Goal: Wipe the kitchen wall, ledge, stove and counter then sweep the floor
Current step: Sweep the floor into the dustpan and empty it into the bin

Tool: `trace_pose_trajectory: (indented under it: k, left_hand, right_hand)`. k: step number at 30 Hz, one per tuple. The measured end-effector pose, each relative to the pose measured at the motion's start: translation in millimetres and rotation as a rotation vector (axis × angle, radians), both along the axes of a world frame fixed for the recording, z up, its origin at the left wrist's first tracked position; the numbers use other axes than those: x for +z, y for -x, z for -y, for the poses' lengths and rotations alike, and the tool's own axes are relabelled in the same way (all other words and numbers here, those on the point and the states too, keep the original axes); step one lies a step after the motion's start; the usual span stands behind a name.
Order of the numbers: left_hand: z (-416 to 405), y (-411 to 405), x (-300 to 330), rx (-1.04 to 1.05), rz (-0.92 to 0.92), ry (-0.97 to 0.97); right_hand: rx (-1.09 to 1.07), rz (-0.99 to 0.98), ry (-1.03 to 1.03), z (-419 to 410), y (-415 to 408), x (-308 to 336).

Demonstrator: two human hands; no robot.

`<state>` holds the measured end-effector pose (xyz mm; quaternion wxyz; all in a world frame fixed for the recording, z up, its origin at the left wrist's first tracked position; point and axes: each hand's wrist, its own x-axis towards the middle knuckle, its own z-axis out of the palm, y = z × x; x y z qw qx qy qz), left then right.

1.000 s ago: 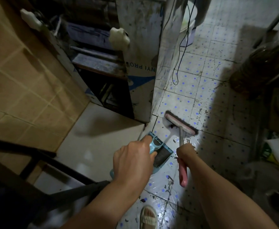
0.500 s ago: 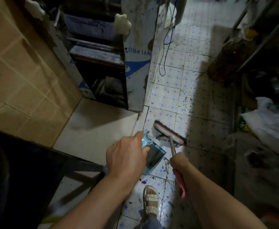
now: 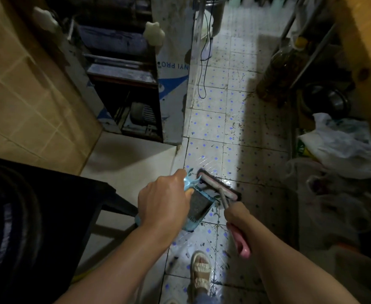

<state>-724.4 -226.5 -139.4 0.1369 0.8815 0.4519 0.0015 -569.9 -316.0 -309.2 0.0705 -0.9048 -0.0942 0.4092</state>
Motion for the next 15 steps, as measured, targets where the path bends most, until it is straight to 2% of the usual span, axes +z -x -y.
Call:
trace_pose_trajectory:
  k: [8, 15]
  left_hand:
    - [-5.8, -68.6, 2.2, -0.072, -0.028, 0.010]
    - [-14.3, -145.8, -20.9, -0.130, -0.027, 0.020]
  right_hand:
    - [-0.182, 0.015, -0.065, 1.3, -73.4, 3.9]
    - [-0.264, 0.026, -0.099, -2.7, -161.2, -20.6]
